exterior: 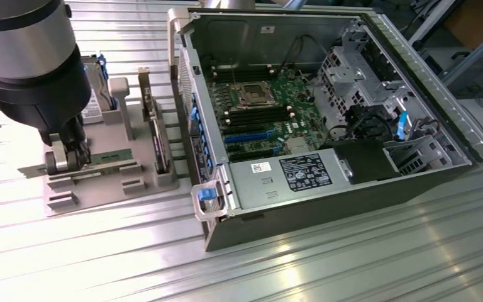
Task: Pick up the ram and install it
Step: 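Pick up the ram and move it above insertion slot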
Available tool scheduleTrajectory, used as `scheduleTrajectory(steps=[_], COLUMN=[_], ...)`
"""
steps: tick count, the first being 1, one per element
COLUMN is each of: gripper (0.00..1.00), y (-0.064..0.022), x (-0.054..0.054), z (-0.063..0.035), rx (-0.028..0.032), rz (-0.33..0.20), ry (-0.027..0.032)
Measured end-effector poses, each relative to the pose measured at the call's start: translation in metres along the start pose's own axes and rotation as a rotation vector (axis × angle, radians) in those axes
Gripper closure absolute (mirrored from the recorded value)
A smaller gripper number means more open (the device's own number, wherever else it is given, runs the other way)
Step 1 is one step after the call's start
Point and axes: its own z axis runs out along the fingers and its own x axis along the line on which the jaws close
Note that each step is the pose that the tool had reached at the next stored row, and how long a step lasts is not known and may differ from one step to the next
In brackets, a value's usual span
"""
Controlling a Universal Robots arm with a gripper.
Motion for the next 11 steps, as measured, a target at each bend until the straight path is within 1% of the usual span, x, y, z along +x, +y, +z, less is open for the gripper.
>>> scheduleTrajectory(steps=[11], gripper=[0.88], y=[0.0009], x=[-0.001], z=[-0.0229], rx=[0.0000], rz=[0.000], ry=[0.0000])
